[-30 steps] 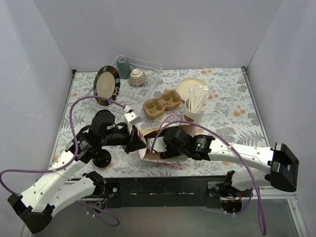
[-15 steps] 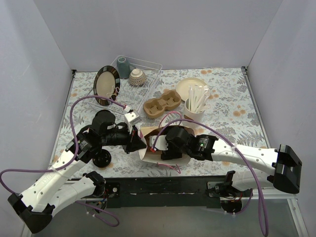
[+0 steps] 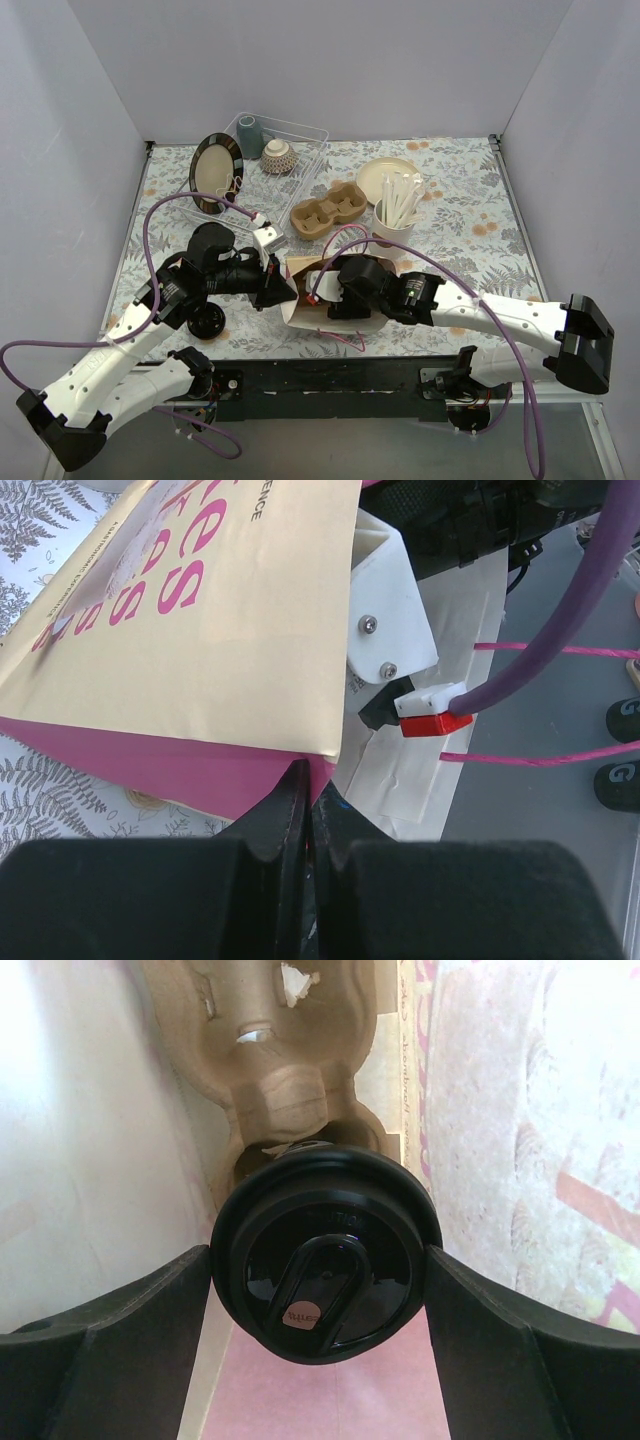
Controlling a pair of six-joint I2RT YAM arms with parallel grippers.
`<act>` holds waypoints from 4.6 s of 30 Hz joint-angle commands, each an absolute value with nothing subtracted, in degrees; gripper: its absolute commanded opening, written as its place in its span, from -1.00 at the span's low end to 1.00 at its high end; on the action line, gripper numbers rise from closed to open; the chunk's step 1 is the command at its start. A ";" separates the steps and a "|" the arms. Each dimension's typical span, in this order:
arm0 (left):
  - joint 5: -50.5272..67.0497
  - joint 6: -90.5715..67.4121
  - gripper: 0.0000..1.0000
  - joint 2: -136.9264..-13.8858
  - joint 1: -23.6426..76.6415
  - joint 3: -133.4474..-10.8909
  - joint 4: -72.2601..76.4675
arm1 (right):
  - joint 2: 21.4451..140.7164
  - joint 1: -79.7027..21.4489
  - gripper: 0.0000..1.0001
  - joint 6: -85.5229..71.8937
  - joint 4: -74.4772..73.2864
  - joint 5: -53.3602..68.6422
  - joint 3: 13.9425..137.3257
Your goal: Pack the takeout coffee
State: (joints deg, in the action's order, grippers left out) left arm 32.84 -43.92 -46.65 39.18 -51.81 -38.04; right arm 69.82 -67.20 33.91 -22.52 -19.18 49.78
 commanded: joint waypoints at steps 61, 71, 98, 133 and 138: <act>34.72 -42.10 -1.00 -48.60 39.29 -55.20 -39.73 | 70.83 -66.45 0.22 30.58 -28.40 -2.71 58.54; 34.72 -43.33 -1.00 -48.43 39.29 -55.11 -39.73 | 73.12 -66.45 0.22 34.19 -23.12 -8.26 56.08; 36.29 -44.74 -1.00 -46.76 39.29 -53.79 -39.90 | 69.97 -66.62 0.21 32.87 -23.81 -7.74 59.14; 38.85 -45.18 -1.00 -47.64 39.29 -53.52 -39.99 | 74.27 -66.80 0.16 39.20 -24.08 -14.51 58.36; 38.23 -44.56 -1.00 -48.25 39.29 -54.05 -41.04 | 70.76 -66.71 0.17 40.43 -27.24 -11.34 59.41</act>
State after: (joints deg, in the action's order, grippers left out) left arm 33.69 -44.10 -48.90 38.48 -53.10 -39.79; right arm 74.30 -67.51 39.79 -26.44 -10.20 58.37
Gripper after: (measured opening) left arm 0.010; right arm 0.860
